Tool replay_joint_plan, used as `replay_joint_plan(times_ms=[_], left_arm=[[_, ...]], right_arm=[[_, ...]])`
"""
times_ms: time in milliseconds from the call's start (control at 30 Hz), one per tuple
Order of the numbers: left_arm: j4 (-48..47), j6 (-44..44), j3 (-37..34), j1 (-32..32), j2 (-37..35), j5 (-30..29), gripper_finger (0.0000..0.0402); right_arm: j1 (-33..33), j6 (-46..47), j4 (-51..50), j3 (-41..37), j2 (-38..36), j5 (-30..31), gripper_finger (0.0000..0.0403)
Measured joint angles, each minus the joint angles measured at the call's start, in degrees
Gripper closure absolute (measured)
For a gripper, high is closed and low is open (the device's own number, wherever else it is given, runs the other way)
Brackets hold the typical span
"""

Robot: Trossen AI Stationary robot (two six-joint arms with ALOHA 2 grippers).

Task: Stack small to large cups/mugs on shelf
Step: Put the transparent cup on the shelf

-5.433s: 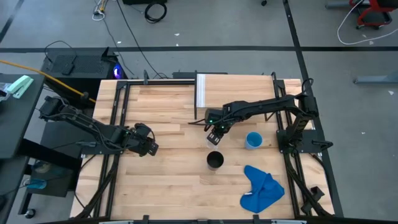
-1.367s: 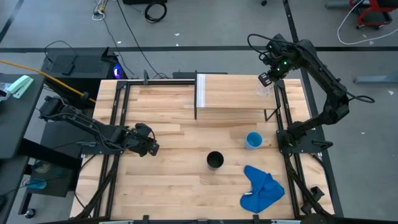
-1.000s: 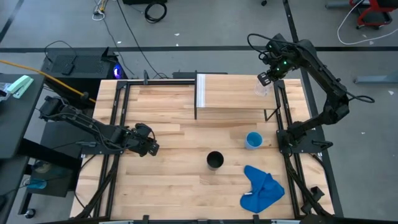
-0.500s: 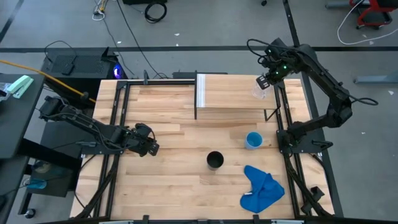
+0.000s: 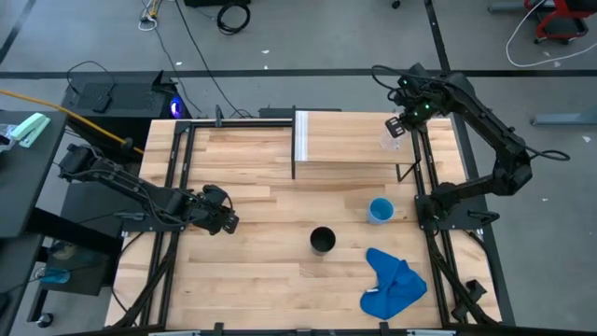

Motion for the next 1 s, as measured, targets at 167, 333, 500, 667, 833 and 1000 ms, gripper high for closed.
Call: replay_joint_plan(times_ms=[167, 333, 500, 667, 833, 1000], left_arm=[[0.0, 0.0, 0.01, 0.02, 0.01, 0.0, 0.0349], [0.0, 0.0, 0.01, 0.02, 0.01, 0.0, 0.0349], [0.0, 0.0, -0.01, 0.01, 0.01, 0.0, 0.0341], [0.0, 0.0, -0.01, 0.02, 0.01, 0.0, 0.0342], [0.0, 0.0, 0.01, 0.02, -0.01, 0.0, 0.035], [0.0, 0.0, -0.01, 0.0, 0.01, 0.0, 0.0348]], right_arm=[[0.0, 0.4, 0.47, 0.02, 0.74, 0.56, 0.0403], [0.0, 0.3, 0.48, 0.02, 2.16, 0.93, 0.0403], [0.0, -0.04, 0.94, 0.02, 2.34, 1.55, 0.0402], [0.0, -0.12, 0.9, 0.02, 2.34, 1.55, 0.04], [0.0, -0.47, 0.8, 0.02, 2.34, 1.55, 0.0385], [0.0, -0.4, 0.59, 0.02, 2.34, 1.57, 0.0365]])
